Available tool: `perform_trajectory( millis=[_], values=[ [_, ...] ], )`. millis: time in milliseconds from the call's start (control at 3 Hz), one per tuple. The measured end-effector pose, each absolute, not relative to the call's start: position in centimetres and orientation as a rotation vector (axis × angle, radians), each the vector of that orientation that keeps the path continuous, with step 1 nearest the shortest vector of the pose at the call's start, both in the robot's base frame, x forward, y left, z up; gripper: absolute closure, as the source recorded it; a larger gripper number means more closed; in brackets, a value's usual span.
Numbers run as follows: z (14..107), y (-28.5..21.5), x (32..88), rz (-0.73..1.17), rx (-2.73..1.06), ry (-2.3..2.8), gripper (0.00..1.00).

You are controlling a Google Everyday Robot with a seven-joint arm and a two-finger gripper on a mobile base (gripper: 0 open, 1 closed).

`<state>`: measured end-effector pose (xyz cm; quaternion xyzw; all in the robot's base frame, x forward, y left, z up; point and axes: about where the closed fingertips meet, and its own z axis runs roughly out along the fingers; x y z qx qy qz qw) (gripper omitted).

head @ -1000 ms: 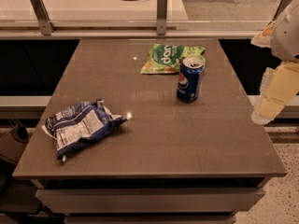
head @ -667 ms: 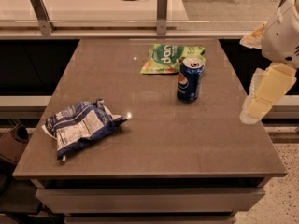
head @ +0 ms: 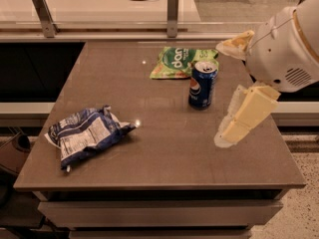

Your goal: Pick blue chip bag

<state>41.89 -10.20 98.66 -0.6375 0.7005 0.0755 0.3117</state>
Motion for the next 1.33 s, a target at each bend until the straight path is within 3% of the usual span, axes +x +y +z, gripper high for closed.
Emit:
perform_trajectory(
  millis=[667, 1000, 1333],
  values=[
    [96.6, 1.4, 41.4, 0.407, -1.764, 1.627, 0.00],
    [93.1, 7.9, 46.5, 0.429, -1.681, 1.656, 0.00],
    [93.1, 7.9, 46.5, 0.429, -1.682, 1.656, 0.00]
  ],
)
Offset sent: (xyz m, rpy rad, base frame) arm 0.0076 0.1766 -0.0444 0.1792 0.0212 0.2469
